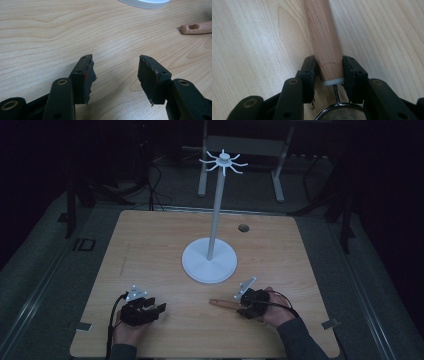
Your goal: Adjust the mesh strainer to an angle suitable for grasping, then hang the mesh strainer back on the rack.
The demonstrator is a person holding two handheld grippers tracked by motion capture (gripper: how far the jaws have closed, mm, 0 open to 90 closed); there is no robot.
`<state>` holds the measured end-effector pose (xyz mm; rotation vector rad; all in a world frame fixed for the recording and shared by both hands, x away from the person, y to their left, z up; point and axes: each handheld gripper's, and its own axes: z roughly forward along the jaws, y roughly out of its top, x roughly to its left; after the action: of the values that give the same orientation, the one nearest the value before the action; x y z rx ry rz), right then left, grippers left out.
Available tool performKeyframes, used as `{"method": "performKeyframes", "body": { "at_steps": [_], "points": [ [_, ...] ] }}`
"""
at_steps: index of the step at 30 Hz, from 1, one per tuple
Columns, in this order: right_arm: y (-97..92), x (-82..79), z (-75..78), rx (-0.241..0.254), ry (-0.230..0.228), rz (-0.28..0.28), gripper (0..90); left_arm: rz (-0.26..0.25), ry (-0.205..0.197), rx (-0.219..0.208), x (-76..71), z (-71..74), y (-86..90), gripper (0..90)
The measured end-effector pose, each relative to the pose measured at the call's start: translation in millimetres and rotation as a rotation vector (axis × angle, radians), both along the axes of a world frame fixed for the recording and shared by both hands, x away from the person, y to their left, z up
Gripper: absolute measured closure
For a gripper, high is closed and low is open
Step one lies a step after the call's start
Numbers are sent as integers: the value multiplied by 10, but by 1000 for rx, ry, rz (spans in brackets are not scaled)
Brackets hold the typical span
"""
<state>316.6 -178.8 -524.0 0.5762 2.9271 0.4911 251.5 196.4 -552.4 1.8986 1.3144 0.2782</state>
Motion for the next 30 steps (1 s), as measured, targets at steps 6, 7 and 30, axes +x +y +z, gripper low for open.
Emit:
{"method": "performKeyframes", "body": {
  "at_steps": [6,7,30],
  "points": [
    [49,47,19,-41,47,15,659,1,-1,-2,-1,0,2,463],
    [52,52,21,-45,57,19,662,0,0,-1,0,1,3,463],
    [-5,-43,118,186,-117,-79,695,0,0,0,5,0,1,463]
  ]
}}
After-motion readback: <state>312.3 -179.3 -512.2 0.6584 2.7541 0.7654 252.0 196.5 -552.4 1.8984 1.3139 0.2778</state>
